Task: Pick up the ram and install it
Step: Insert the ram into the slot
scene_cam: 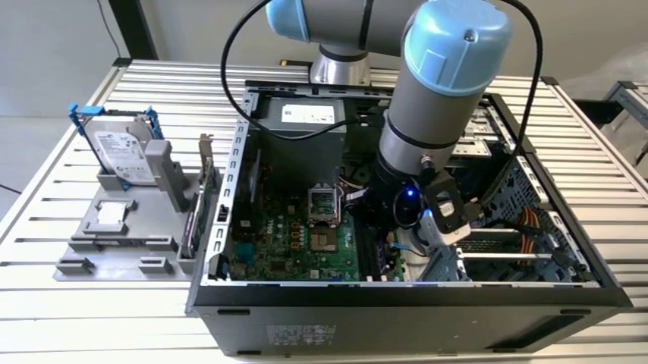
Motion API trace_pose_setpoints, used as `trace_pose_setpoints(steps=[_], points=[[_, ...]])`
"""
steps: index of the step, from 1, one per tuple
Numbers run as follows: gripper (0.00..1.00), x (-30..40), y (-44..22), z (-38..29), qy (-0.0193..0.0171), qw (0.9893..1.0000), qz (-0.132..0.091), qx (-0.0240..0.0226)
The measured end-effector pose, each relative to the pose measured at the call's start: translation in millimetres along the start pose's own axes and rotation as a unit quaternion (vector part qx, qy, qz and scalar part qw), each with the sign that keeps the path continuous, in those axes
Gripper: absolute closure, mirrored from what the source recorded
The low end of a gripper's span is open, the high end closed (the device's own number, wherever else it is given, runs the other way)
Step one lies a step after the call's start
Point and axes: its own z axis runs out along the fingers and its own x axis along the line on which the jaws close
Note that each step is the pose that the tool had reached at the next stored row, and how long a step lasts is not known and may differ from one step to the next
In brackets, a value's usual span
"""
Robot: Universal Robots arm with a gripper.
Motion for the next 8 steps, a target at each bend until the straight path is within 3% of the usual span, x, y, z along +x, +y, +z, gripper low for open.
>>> trace_pose_setpoints(steps=[8], points=[[1.00,0.0,0.9,2.6,-0.0001,1.0000,0.000,0.0005]])
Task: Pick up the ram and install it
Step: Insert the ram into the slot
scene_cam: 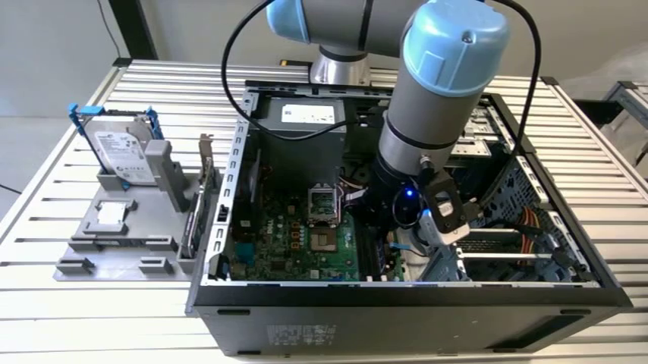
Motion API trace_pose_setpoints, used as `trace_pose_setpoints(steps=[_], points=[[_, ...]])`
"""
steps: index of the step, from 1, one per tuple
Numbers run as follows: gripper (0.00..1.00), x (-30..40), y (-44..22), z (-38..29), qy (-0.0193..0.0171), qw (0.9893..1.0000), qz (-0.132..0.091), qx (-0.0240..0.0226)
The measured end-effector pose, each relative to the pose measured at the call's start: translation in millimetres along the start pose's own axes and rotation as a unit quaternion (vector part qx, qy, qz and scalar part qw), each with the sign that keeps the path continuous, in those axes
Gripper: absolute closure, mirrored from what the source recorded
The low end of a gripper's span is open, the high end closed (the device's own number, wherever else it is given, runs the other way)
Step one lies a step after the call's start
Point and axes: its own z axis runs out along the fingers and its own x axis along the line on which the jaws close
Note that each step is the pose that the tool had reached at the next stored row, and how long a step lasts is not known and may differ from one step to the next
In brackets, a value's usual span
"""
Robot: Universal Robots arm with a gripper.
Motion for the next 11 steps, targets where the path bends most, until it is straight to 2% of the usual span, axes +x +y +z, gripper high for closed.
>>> trace_pose_setpoints(steps=[11], points=[[1.00,0.0,0.0,0.4,0.0000,1.0000,0.000,-0.0003]])
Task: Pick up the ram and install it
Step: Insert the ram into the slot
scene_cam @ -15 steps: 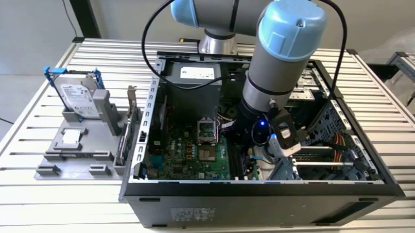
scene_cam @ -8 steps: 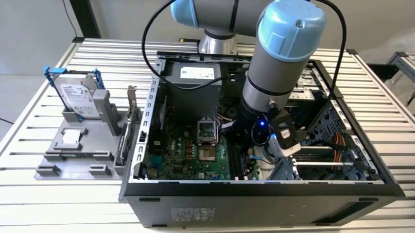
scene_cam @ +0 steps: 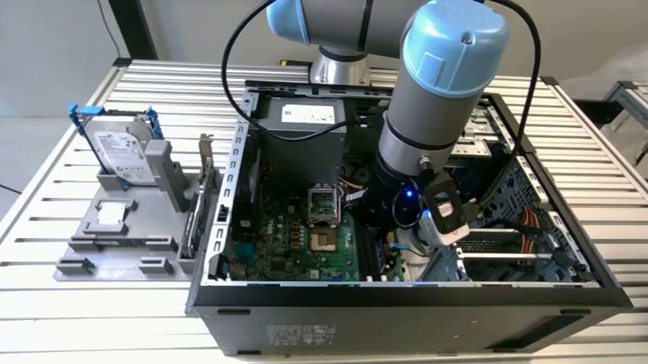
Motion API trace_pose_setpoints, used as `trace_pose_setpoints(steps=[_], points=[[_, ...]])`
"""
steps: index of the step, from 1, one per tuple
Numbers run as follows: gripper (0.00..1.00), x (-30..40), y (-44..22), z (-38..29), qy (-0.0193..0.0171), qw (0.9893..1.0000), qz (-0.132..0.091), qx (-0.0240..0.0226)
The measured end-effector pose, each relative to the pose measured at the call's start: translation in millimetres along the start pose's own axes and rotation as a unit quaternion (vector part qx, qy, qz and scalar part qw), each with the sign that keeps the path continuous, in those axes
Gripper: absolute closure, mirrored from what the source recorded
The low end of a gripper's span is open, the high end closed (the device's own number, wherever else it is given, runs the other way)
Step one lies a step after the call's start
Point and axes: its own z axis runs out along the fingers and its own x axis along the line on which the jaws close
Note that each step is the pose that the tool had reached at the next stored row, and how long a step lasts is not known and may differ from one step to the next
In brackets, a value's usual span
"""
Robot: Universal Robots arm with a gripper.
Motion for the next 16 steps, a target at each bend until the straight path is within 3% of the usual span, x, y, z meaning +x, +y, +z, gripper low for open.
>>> trace_pose_setpoints(steps=[14,15,16], points=[[1.00,0.0,-0.2,0.0,0.0000,1.0000,0.000,0.0000],[0.00,0.0,-0.1,0.1,0.0000,1.0000,0.000,-0.0003],[0.00,0.0,-0.1,0.2,0.0000,1.0000,0.000,-0.0003]])
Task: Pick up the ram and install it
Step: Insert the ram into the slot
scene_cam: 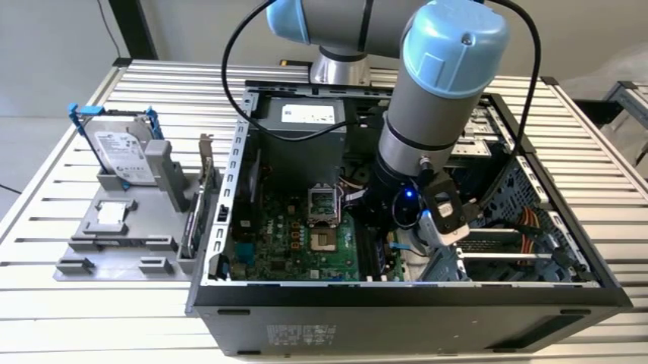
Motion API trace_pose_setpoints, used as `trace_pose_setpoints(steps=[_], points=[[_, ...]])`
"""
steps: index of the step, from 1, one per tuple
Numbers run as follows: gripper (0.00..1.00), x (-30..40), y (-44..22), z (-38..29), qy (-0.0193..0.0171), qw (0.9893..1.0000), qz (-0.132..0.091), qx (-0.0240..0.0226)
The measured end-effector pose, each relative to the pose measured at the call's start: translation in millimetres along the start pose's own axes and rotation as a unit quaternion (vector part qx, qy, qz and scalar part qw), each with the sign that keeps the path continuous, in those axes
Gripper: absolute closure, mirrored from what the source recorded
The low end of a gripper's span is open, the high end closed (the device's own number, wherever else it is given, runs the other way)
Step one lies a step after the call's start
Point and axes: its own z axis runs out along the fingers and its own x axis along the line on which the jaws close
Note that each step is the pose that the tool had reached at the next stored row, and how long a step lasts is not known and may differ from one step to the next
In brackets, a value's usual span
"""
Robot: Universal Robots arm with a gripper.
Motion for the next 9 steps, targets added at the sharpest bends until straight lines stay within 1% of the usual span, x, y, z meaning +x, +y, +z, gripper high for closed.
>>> trace_pose_setpoints(steps=[3,5,7,9], points=[[0.00,0.0,-0.2,-1.1,0.0000,1.0000,0.000,0.0004],[0.00,0.0,0.1,-10.1,0.0001,1.0000,0.000,0.0004],[0.00,0.0,0.2,-16.2,0.0001,1.0000,0.000,-0.0002],[0.00,0.0,0.5,-25.2,0.0001,1.0000,0.000,-0.0004]])
